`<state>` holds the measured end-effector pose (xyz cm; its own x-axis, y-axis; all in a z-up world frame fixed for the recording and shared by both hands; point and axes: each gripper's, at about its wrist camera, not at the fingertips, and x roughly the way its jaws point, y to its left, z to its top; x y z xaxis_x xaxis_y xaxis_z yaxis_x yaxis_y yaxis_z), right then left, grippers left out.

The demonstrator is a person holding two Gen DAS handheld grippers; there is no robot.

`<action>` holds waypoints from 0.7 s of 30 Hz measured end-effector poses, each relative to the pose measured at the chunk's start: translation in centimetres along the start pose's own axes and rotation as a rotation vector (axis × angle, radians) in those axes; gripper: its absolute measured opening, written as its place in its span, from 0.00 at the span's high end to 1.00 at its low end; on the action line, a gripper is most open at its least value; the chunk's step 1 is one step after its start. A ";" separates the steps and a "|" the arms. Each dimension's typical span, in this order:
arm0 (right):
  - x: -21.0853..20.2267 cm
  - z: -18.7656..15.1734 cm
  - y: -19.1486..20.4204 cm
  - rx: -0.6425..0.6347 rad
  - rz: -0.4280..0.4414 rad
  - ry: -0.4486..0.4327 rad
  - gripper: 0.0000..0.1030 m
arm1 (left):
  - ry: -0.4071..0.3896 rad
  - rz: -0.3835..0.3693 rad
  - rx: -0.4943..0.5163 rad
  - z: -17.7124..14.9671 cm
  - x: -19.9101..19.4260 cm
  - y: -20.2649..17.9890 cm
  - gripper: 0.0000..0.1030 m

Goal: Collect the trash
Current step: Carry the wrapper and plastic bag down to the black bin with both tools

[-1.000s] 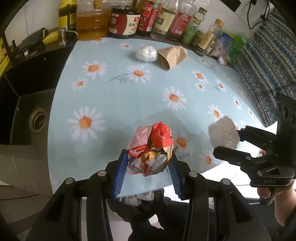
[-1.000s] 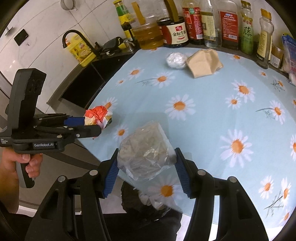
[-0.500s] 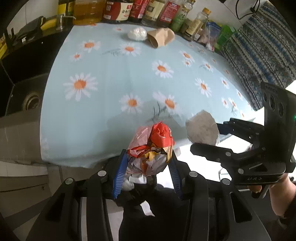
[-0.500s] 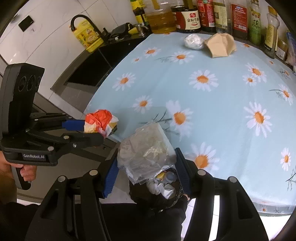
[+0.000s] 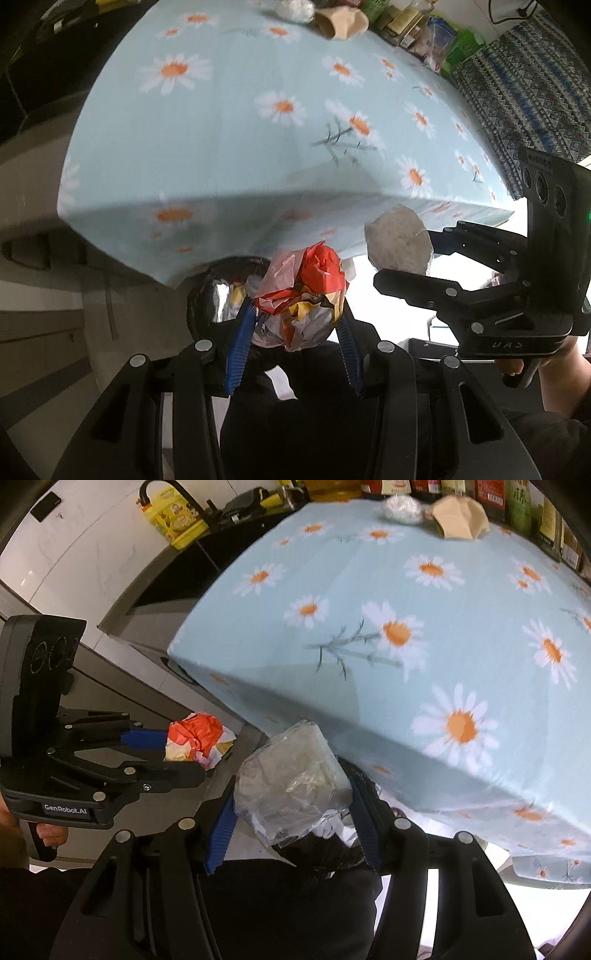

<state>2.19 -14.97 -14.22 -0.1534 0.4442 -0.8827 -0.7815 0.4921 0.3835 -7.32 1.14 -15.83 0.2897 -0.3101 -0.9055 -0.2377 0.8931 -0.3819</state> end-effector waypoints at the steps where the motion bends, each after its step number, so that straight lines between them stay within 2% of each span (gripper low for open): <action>1: 0.2 -0.1 0.0 0.001 0.001 0.006 0.44 | 0.006 -0.001 -0.003 -0.1 0.2 0.0 0.59; 9: 1.9 -1.2 0.1 0.016 0.007 0.055 0.44 | 0.070 -0.007 -0.044 -1.8 2.1 1.1 0.59; 17: 2.9 -2.3 0.2 0.033 0.014 0.082 0.43 | 0.098 -0.004 -0.057 -2.5 2.8 1.2 0.57; 21: 2.8 -2.7 -0.2 0.068 0.027 0.075 0.33 | 0.114 0.001 -0.069 -2.5 3.1 1.4 0.52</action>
<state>0.27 -15.89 -17.52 -0.2206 0.4015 -0.8889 -0.7338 0.5321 0.4224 -9.08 0.62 -19.60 0.1829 -0.3475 -0.9197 -0.3026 0.8702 -0.3889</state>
